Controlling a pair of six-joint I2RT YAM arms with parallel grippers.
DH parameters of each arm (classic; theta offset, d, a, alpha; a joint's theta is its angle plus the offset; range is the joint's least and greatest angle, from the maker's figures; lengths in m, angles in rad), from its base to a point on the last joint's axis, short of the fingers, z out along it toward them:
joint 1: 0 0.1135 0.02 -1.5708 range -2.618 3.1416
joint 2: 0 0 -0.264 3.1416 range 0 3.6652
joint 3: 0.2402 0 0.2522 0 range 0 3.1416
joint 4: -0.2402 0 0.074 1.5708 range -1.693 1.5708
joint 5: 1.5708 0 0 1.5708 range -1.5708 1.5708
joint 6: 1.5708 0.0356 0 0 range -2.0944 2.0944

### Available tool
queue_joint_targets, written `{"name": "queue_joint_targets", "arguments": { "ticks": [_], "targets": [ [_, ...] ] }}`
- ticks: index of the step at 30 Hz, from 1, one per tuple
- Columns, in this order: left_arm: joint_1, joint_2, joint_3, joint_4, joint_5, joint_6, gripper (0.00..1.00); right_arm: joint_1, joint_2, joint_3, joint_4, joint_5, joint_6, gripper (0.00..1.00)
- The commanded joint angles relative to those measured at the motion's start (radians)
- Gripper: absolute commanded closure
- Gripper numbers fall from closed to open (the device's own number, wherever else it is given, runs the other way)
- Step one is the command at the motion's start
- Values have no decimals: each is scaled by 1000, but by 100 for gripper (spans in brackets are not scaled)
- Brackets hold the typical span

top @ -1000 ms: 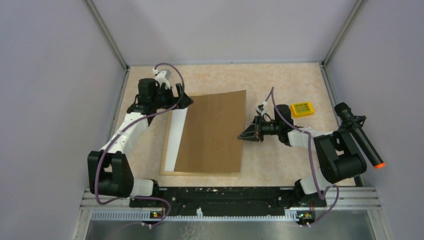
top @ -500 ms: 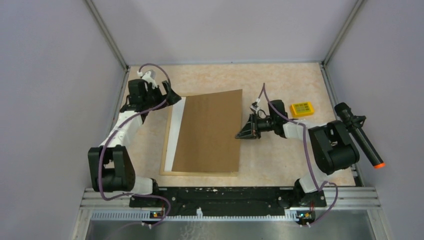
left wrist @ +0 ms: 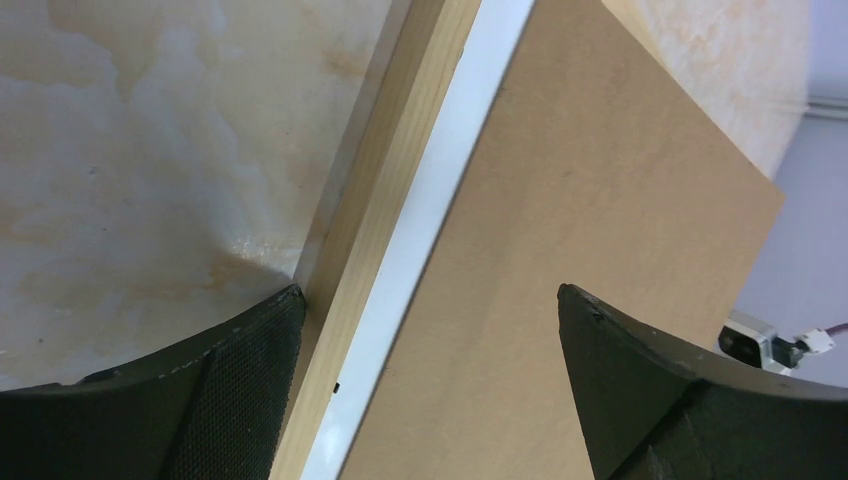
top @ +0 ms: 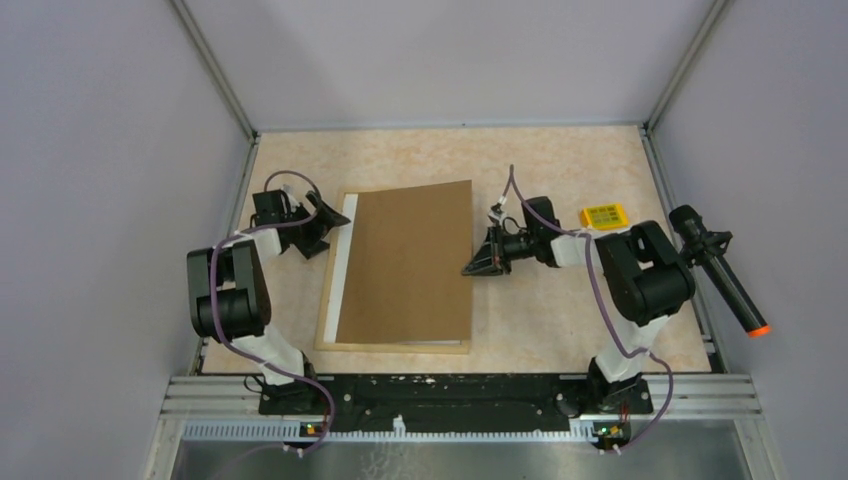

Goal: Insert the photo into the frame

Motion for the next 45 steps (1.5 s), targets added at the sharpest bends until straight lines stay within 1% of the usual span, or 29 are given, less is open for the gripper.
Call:
{"name": "queue_joint_targets", "arguments": {
  "ticks": [1,4,7,11,14,16,18,19,20,23,25,26,29,33,36,38,41,43,45],
  "targets": [
    [0,20,-50,115,105,-100,1,43,31,79,24,8,-27,100],
    [0,12,-60,133,118,-112,1,58,61,111,15,28,-21,100],
    [-3,-1,-71,135,120,-116,1,78,70,117,44,76,20,100],
    [-7,-20,-84,140,118,-126,2,109,66,49,210,159,169,100],
    [-9,-28,-95,148,121,-136,2,136,41,-30,350,261,280,100],
    [-12,-28,-99,154,126,-142,2,164,27,-64,405,325,325,100],
    [-14,-25,-101,160,138,-148,2,186,21,-67,388,379,320,100],
    [-14,-23,-100,160,138,-149,2,191,19,-56,345,396,291,100],
    [-16,-25,-99,160,139,-148,2,192,18,-41,291,406,257,98],
    [-15,-35,-93,152,135,-135,2,192,-18,2,104,454,136,90],
    [-15,-41,-87,147,131,-131,2,194,-55,35,-22,495,55,77],
    [-15,-43,-83,142,130,-126,2,194,-67,62,-118,510,-4,69],
    [-15,-47,-65,124,124,-105,1,195,-108,124,-328,554,-129,50],
    [-5,-50,-10,59,108,-36,1,196,-229,143,-500,656,-246,26],
    [-3,-63,26,-22,67,26,1,196,-310,144,-603,724,-315,19],
    [-4,-79,34,-56,48,57,1,187,-342,121,-610,734,-324,19],
    [-3,-121,13,-118,66,94,1,163,-349,66,-551,666,-308,27],
    [-3,-161,-32,-138,66,126,1,162,-342,23,-480,610,-285,35],
    [-3,-186,-75,-154,42,154,1,162,-324,-10,-401,569,-269,39]
  ]
}}
